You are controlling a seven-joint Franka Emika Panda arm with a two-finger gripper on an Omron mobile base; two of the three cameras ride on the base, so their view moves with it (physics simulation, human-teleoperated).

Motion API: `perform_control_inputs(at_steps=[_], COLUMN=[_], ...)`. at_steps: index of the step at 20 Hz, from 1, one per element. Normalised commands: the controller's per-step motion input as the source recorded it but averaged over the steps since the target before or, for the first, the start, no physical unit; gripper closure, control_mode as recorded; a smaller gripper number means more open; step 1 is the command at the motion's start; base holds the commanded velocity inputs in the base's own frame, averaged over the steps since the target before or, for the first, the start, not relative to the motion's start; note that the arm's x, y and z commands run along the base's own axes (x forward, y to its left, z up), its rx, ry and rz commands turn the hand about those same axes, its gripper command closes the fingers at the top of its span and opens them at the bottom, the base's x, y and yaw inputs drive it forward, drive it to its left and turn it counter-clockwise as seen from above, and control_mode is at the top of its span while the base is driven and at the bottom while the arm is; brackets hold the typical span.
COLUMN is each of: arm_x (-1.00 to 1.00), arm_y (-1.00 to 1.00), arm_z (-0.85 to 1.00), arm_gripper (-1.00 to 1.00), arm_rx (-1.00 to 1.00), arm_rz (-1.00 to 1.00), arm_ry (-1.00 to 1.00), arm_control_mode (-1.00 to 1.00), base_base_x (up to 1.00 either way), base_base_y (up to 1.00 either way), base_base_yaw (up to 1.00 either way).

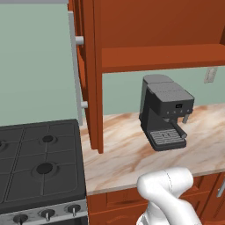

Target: Open the cabinet directly in front. Then move the wine and the mug to the dining counter with the candle on it.

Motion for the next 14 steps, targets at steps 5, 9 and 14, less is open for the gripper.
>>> perform_control_inputs(at_steps=[5,9,14], arm_x=[0.0,0.0,0.0], arm_y=[0.0,0.0,0.0], arm_z=[0.0,0.0,0.0], arm_gripper=[1.0,1.0,1.0], arm_rx=[0.0,0.0,0.0], arm_rz=[0.0,0.0,0.0], arm_ry=[0.0,0.0,0.0], arm_control_mode=[1.0,1.0,1.0], base_base_x=[0.0,-0.34,-0.78], base_base_y=[-0.09,-0.13,-0.33], base_base_yaw=[0.0,0.0,-0.02])
